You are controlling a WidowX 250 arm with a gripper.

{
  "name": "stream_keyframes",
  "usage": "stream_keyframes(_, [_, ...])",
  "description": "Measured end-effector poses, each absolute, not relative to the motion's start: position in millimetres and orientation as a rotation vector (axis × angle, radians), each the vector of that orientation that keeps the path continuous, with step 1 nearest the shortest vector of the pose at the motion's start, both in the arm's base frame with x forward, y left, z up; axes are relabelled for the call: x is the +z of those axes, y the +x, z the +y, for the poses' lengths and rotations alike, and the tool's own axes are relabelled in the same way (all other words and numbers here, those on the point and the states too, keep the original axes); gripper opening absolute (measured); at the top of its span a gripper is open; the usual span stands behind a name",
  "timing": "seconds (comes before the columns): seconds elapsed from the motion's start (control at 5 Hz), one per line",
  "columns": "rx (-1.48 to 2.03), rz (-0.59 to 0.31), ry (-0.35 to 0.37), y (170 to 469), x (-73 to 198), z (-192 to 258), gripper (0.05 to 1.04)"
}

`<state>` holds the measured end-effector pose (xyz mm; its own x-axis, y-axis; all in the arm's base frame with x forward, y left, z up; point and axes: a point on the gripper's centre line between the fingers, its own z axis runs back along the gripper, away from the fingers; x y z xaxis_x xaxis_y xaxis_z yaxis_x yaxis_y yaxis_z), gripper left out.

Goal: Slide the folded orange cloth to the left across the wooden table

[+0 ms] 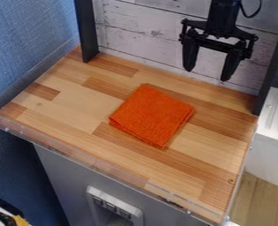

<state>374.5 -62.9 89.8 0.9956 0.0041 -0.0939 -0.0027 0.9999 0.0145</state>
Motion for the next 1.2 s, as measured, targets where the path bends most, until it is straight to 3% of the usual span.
stream_keyframes(0.2, [-0.072, 0.127, 0.014, 364.4, 75.3, -57.1, 0.999])
stream_keyframes(1.2, [-0.601, -0.053, -0.026, 343.5, 75.0, -1.2, 0.999])
